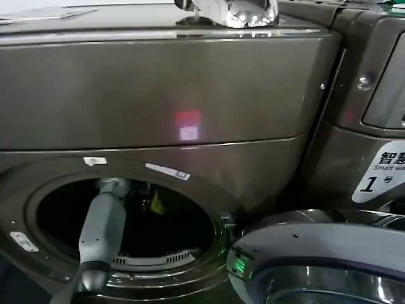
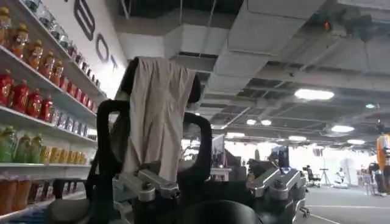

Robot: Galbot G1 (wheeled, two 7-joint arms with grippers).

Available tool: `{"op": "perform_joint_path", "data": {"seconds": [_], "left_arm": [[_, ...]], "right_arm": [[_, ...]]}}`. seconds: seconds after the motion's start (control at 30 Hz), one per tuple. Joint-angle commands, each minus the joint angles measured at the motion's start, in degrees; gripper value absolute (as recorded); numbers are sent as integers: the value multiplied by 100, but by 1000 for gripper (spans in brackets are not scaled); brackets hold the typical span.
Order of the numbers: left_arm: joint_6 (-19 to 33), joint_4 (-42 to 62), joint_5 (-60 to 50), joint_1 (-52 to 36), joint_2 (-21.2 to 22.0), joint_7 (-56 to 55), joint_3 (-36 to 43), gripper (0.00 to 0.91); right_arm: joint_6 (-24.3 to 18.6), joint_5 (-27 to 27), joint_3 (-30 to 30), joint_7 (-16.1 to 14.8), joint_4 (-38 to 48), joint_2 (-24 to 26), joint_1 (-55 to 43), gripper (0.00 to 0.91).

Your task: Grasp the clothes from the dryer.

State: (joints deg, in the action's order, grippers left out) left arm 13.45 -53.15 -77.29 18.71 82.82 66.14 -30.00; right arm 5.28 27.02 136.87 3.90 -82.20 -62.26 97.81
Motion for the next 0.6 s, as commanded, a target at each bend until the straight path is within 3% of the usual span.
{"op": "perform_joint_path", "data": {"seconds": [0.03, 0.3, 0.4, 0.6], "left_arm": [[96, 266, 240, -16, 23, -63, -14, 0], [58, 132, 347, 77, 57, -238, -32, 0], [-499, -224, 981, 248, 95, -1348, -43, 0], [-1193, -1011, 1986, 665, 193, -2823, -91, 0]], "right_arm": [[9, -9, -4, 1, 17, 12, -21, 907], [22, -4, 1, -39, 32, -9, -17, 907], [-99, -10, 41, -118, -94, -26, -19, 907], [54, -5, 17, -231, -416, -44, -52, 907]]}}
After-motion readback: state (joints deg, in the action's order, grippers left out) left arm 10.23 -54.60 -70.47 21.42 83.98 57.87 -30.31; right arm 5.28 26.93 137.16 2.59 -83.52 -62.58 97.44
